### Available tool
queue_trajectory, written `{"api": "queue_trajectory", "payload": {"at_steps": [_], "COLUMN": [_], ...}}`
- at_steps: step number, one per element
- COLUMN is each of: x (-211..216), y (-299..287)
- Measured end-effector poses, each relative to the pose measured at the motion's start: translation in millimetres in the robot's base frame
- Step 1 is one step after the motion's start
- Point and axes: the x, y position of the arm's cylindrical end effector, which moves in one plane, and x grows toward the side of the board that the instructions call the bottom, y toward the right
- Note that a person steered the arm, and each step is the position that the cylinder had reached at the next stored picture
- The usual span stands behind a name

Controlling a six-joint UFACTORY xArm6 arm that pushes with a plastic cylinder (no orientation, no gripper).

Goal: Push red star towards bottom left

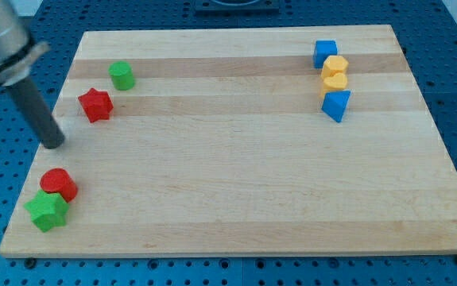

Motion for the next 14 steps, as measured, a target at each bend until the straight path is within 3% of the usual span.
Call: {"api": "queue_trajectory", "payload": {"at_steps": [2, 3, 6, 8, 12, 14], "x": [-88, -90, -10, -46, 44, 68], "y": [11, 60, 112, 132, 136, 147]}}
